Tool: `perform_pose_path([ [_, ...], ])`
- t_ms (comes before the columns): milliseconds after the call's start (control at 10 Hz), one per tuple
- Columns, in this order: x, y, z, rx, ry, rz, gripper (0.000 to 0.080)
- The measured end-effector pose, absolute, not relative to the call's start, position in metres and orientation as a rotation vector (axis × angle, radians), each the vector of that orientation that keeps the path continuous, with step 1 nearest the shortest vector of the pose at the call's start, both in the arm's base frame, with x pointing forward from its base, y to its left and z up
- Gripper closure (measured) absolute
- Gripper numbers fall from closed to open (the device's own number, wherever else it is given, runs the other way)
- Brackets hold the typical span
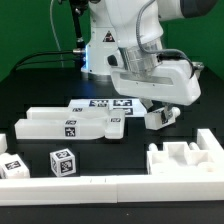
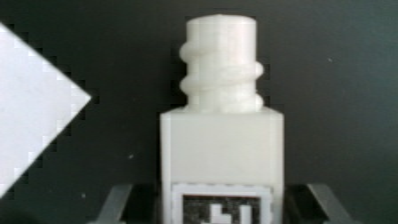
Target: Assemble chair
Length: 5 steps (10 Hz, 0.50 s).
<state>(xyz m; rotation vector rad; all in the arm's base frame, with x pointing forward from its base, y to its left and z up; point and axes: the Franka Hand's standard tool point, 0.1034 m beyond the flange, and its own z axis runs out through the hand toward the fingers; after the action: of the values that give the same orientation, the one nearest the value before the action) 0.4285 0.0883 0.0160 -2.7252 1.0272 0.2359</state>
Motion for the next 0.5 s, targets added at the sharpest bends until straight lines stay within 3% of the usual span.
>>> perform_pose_path([
  [200,0.4286,0.1070,0.0159,-2.874,0.589,0.323,0.0518],
  [500,0.4310,0.1083,0.0162,-2.877,0.565,0.315,0.0518],
])
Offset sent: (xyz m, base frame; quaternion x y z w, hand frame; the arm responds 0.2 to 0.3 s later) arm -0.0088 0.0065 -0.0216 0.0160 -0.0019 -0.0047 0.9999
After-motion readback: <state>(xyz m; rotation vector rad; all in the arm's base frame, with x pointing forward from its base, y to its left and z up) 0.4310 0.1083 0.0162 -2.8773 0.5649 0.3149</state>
